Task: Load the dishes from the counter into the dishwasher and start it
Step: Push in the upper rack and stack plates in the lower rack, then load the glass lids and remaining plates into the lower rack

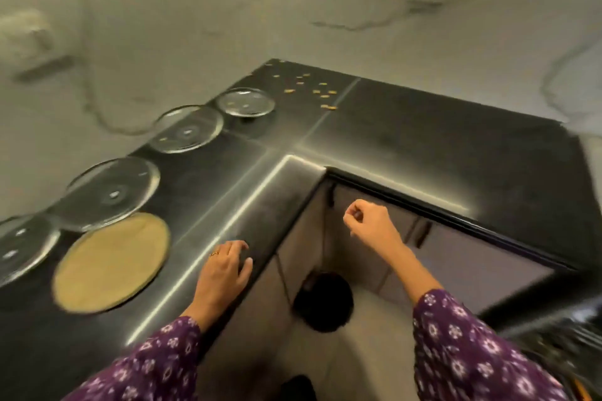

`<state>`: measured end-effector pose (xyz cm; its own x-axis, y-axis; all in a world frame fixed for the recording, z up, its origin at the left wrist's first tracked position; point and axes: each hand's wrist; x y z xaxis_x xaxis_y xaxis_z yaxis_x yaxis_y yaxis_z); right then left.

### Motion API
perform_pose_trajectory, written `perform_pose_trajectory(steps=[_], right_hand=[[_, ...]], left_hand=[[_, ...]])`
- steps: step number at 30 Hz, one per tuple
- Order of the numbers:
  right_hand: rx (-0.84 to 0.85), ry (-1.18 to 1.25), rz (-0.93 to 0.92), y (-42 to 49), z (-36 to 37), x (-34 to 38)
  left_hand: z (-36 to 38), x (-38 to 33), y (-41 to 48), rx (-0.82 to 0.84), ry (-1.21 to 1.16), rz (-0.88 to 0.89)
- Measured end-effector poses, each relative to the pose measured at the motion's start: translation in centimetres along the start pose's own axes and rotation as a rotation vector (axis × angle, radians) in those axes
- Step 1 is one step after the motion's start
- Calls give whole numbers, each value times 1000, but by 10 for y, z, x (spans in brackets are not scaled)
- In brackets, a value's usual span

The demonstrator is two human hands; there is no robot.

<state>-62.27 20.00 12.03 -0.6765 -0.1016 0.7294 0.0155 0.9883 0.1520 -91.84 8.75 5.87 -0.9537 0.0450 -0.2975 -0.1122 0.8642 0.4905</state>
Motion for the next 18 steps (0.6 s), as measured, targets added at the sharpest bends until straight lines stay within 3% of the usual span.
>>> perform_pose_trajectory(steps=[5,11,16,18], right_hand=[[235,53,-162,7,90,103],[468,237,-2,-17,187,187],[586,171,123,-48,251,217],[630,88,93,-55,273,222]], left_hand=[[-54,72,-61,-114,106,-224],[-83,108,-122,-210,112,-418],[-86,124,-138,-195,116,-459],[-84,125,-137,-176,129,-456]])
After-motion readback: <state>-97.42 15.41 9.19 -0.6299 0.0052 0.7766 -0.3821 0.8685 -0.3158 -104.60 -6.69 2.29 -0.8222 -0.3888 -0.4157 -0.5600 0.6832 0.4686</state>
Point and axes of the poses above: each hand's wrist, its own y-axis towards the middle knuckle, its own z-axis out of the palm, x = y × z, and after that the axes turned 15 degrees about -x, right-handed
